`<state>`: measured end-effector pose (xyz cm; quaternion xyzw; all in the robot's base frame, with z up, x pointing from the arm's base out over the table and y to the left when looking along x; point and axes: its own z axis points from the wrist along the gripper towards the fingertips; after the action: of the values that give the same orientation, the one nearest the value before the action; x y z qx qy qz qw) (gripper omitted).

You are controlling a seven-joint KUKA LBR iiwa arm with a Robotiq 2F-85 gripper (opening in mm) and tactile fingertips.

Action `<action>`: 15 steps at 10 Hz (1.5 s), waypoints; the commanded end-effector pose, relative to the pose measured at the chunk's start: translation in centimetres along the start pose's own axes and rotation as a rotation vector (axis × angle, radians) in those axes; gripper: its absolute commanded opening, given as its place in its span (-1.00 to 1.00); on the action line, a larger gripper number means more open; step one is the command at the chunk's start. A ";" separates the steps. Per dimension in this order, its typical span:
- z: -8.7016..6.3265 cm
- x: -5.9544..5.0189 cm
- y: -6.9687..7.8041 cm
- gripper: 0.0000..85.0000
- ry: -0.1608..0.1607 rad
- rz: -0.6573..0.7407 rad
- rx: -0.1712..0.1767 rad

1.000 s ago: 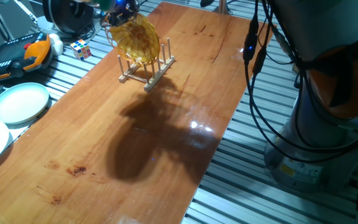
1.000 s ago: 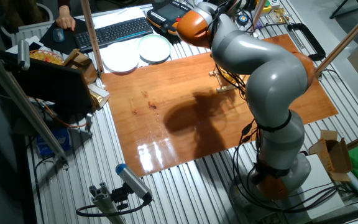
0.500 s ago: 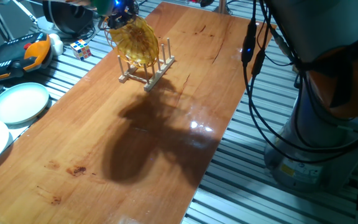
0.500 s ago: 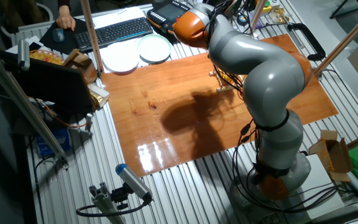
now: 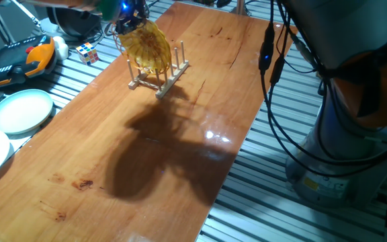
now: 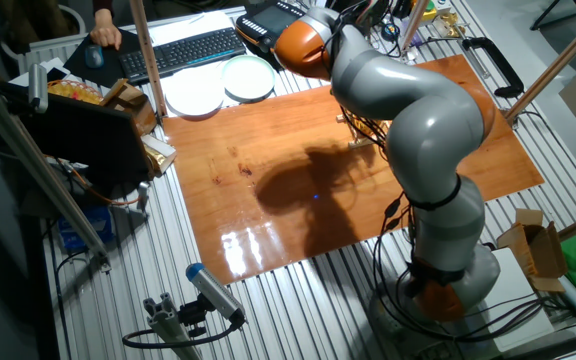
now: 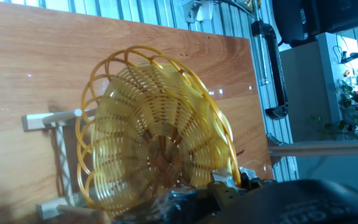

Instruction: Put the dish on the dish rack

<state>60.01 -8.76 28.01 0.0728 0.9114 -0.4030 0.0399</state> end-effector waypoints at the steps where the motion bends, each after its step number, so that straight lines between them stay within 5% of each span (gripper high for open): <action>1: 0.2 -0.1 0.2 -0.98 0.003 0.000 0.001; 15: 0.9 -0.4 1.2 -0.98 0.018 -0.024 0.016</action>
<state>60.64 -8.66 26.60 0.0658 0.9094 -0.4098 0.0263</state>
